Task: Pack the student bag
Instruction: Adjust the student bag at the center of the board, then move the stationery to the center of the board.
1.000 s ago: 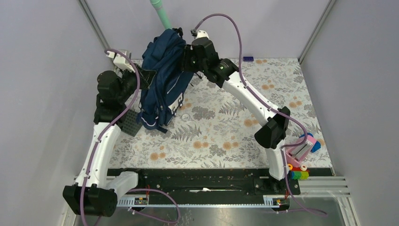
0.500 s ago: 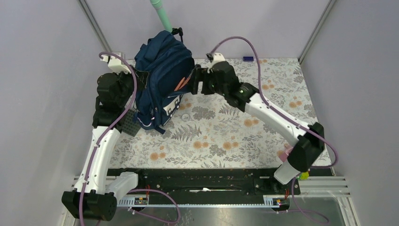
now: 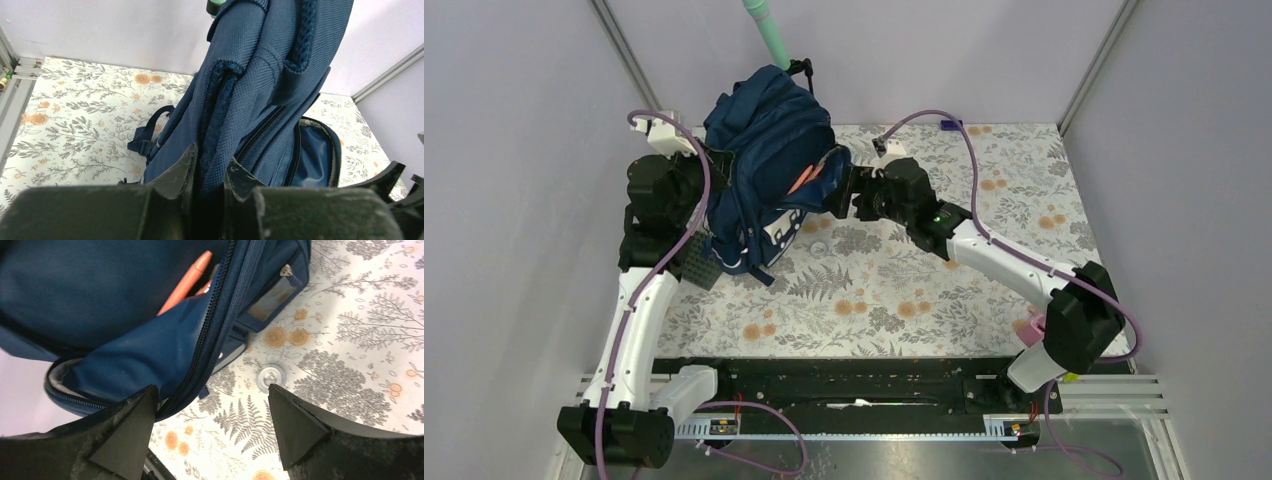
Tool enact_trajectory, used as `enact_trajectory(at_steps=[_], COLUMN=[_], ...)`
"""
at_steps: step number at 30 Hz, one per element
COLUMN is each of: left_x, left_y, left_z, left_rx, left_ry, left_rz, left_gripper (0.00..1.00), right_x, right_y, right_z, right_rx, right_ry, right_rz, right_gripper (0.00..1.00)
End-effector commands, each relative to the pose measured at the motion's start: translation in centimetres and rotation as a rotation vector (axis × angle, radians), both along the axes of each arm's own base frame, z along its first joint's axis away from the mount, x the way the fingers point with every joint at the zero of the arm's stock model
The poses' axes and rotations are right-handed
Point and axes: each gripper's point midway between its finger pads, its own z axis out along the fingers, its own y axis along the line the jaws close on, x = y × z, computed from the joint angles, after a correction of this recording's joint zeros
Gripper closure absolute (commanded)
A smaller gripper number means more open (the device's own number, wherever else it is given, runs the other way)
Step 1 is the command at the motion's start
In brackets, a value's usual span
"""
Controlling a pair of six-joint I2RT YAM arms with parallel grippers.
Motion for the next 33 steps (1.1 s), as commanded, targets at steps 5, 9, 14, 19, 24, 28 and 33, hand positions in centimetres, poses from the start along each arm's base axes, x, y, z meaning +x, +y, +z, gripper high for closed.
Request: enact_trajectory(at_steps=[5, 9, 14, 19, 24, 28, 33], left_x=[1.0, 1.1, 1.4, 1.4, 1.4, 1.4, 1.3], left_y=[3.6, 3.5, 3.6, 2.3, 1.9, 1.6, 1.6], left_z=[3.9, 3.9, 3.8, 3.5, 3.3, 2.9, 2.7], left_rx=[0.027, 0.016, 0.021, 0.021, 0.038, 0.038, 0.047], left_ry=[-0.136, -0.133, -0.129, -0.152, -0.164, -0.16, -0.156], left_rz=[0.16, 0.16, 0.164, 0.088, 0.058, 0.046, 0.044], left_gripper=[1.0, 1.0, 1.0, 1.0, 1.0, 1.0, 1.0], right_x=[-2.5, -3.1, -2.6, -1.4, -0.3, 0.7, 1.5], right_y=[-1.6, -2.9, -3.6, -2.9, -0.8, 0.8, 1.9], right_z=[11.6, 14.0, 8.1, 0.7, -5.5, -9.2, -13.1], right_rx=[0.144, 0.186, 0.086, -0.08, -0.266, -0.401, -0.513], right_ry=[-0.098, -0.151, -0.081, 0.0, 0.069, 0.121, 0.18], right_rz=[0.025, -0.012, -0.052, -0.048, -0.014, -0.005, -0.01], right_gripper=[0.12, 0.12, 0.14, 0.25, 0.31, 0.36, 0.37])
